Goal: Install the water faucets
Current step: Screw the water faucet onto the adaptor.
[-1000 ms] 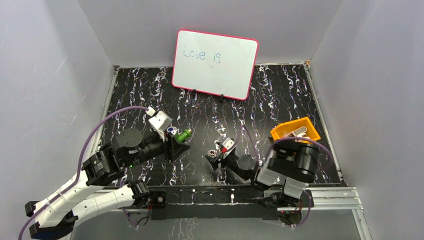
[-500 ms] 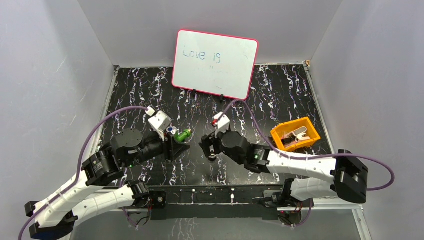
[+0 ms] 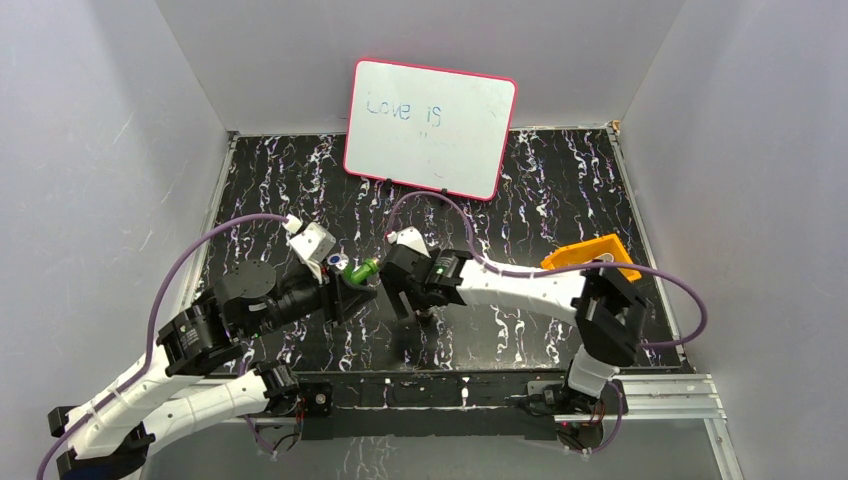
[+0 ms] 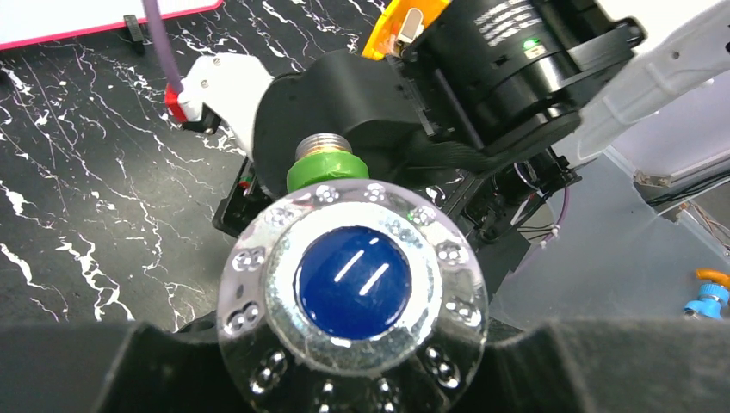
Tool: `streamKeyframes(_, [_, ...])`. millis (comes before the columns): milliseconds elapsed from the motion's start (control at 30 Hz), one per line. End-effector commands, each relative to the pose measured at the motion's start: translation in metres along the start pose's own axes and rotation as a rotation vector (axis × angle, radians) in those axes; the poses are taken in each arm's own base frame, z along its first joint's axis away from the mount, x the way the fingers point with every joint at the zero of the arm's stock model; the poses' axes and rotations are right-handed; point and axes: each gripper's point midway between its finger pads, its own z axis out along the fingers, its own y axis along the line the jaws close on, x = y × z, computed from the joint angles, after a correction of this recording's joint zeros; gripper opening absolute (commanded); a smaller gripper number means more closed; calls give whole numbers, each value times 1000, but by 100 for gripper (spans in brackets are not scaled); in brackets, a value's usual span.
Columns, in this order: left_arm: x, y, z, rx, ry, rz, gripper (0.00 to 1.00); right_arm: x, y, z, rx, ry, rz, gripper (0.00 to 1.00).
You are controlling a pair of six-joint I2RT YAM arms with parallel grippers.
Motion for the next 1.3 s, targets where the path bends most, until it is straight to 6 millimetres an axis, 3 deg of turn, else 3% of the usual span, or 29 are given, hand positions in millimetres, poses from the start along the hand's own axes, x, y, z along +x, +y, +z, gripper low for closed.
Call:
streamKeyframes(0, [-11, -5, -5, 21, -37, -7, 0, 13, -11, 1, 44, 136, -20, 96])
streamKeyframes(267, [-8, -9, -1, 41, -24, -16, 0, 18, -16, 26, 45, 216, 13, 90])
streamKeyframes(433, [-6, -10, 0, 46, -14, -17, 0, 25, -5, 38, -26, 262, 26, 84])
streamKeyframes(1033, [-6, -11, 5, 45, -7, -19, 0, 32, 0, 63, 18, 285, 115, 74])
streamKeyframes(1267, [-2, -16, 6, 78, 11, -20, 0, 36, -8, 68, 67, 278, 152, 65])
